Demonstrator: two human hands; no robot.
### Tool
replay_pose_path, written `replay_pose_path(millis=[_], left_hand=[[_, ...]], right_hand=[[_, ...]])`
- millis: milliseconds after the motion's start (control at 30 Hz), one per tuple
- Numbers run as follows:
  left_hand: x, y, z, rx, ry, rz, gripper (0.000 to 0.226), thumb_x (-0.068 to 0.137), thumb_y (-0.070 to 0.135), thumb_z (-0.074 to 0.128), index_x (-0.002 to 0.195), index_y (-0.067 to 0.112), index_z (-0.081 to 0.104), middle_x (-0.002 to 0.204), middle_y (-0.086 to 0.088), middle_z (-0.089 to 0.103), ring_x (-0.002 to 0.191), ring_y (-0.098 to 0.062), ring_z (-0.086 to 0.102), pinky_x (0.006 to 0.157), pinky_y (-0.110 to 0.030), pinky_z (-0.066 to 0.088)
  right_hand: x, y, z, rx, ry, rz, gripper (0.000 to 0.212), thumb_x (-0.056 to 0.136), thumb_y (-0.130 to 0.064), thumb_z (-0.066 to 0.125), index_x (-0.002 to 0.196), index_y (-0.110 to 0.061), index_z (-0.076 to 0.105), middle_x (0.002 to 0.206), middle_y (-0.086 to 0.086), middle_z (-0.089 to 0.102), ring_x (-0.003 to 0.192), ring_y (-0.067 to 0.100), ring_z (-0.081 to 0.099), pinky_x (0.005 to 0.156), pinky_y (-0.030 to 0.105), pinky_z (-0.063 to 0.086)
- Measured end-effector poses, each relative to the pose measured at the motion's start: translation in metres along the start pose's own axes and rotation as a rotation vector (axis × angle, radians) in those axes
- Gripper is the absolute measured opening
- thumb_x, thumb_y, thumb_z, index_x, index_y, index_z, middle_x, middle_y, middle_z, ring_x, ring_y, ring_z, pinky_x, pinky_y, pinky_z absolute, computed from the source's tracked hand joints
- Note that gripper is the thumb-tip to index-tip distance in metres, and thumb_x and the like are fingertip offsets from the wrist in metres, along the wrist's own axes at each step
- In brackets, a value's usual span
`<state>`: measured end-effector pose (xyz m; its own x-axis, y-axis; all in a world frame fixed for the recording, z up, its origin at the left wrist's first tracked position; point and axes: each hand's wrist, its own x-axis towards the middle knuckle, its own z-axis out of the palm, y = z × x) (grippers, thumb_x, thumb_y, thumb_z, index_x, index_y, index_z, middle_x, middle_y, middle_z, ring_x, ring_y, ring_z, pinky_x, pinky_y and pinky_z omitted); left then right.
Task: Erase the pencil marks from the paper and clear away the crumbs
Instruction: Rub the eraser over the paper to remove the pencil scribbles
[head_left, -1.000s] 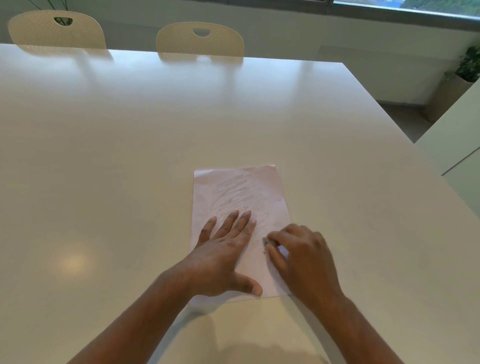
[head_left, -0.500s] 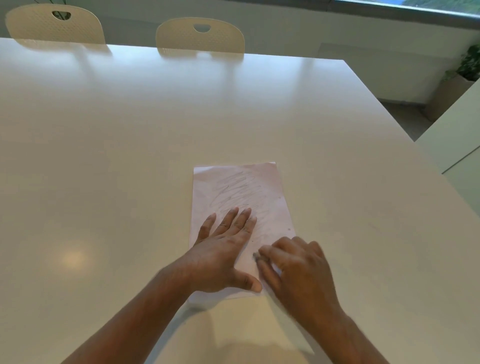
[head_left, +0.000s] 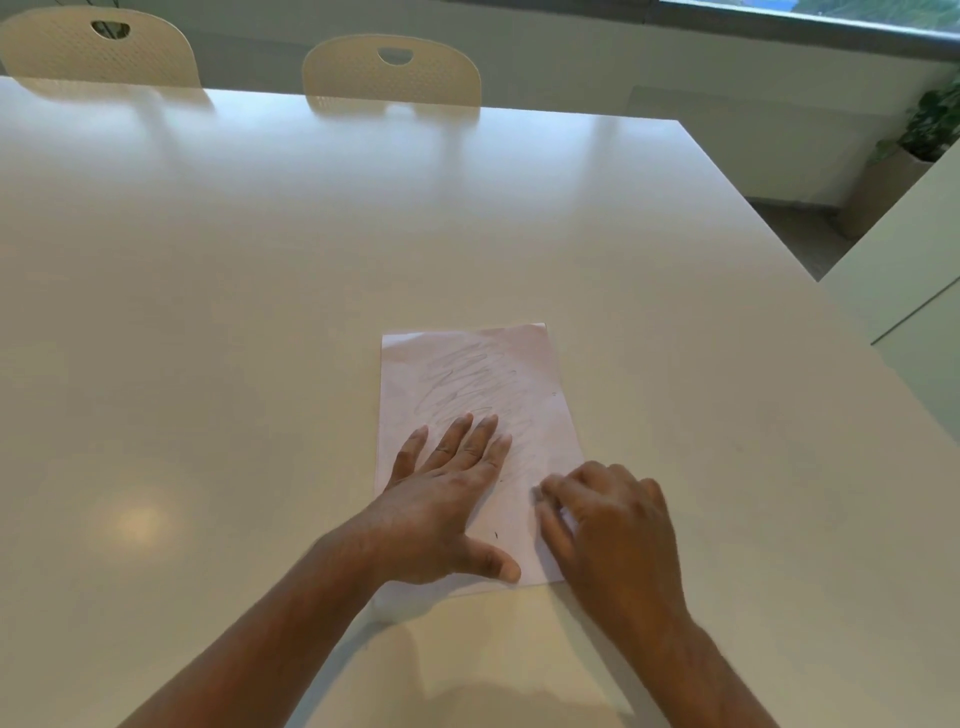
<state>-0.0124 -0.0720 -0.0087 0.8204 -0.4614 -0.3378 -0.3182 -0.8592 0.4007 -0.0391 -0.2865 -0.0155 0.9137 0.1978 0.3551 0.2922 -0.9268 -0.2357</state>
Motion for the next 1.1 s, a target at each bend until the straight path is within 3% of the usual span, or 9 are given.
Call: replay_pose_path(millis=[100,267,400,567,733,867,1100], left_hand=[[-0.001,0.0,-0.001,0.004,-0.002,0.001,0.128,0.084,0.08,0.062,0.162,0.032,-0.027,0.163,0.016,-0.044,0.142,0.0,-0.049,0.123,-0.043,-0.028],[-0.001,0.001,-0.002,0.001,-0.01,-0.002,0.129,0.083,0.081,0.063,0.162,0.031,-0.027,0.162,0.016,-0.044,0.144,-0.002,-0.048,0.123,-0.043,-0.029],[-0.001,0.001,-0.001,0.002,-0.003,0.004,0.128,0.084,0.08,0.062,0.162,0.032,-0.028,0.163,0.016,-0.044,0.143,-0.001,-0.049,0.124,-0.044,-0.028],[-0.001,-0.001,0.0,-0.003,0.007,0.004,0.13,0.082,0.082,0.063,0.163,0.032,-0.026,0.164,0.015,-0.042,0.143,0.0,-0.048,0.123,-0.044,-0.028],[-0.001,-0.001,0.0,0.002,0.008,0.008,0.129,0.084,0.081,0.063,0.162,0.032,-0.026,0.164,0.015,-0.043,0.144,-0.001,-0.048,0.125,-0.045,-0.025],[-0.001,0.0,0.0,0.002,0.006,0.006,0.131,0.082,0.082,0.063,0.163,0.031,-0.026,0.164,0.015,-0.042,0.145,-0.002,-0.047,0.123,-0.043,-0.028],[-0.012,-0.003,-0.001,-0.015,0.083,0.01,0.134,0.08,0.084,0.063,0.165,0.025,-0.022,0.169,0.013,-0.033,0.148,0.0,-0.041,0.127,-0.041,-0.022]], right_hand=[[-0.019,-0.016,0.0,0.049,-0.064,-0.113,0.011,0.093,-0.038,0.067,0.089,-0.031,0.074,0.081,-0.012,0.064,0.075,0.017,0.06,0.068,0.038,0.043],[0.003,0.006,0.001,-0.022,0.019,0.039,0.016,0.092,-0.039,0.063,0.09,-0.03,0.077,0.081,-0.01,0.067,0.073,0.02,0.06,0.068,0.039,0.045],[-0.017,-0.016,0.001,0.067,-0.07,-0.121,0.012,0.092,-0.037,0.066,0.088,-0.03,0.074,0.081,-0.011,0.064,0.075,0.017,0.06,0.067,0.038,0.045],[0.0,0.006,0.0,0.027,0.018,0.046,0.005,0.091,-0.03,0.073,0.09,-0.029,0.078,0.078,-0.007,0.066,0.07,0.023,0.061,0.066,0.039,0.048],[-0.016,-0.015,-0.002,0.127,-0.105,-0.129,0.015,0.094,-0.038,0.063,0.09,-0.03,0.075,0.082,-0.011,0.063,0.074,0.016,0.06,0.068,0.035,0.048],[0.006,0.006,0.001,0.213,-0.063,0.05,0.008,0.093,-0.029,0.071,0.09,-0.026,0.077,0.082,-0.008,0.064,0.071,0.017,0.062,0.065,0.034,0.054],[0.003,0.005,0.002,0.31,-0.109,0.086,0.006,0.093,-0.024,0.076,0.088,-0.027,0.075,0.08,-0.012,0.054,0.063,0.01,0.054,0.06,0.027,0.051]])
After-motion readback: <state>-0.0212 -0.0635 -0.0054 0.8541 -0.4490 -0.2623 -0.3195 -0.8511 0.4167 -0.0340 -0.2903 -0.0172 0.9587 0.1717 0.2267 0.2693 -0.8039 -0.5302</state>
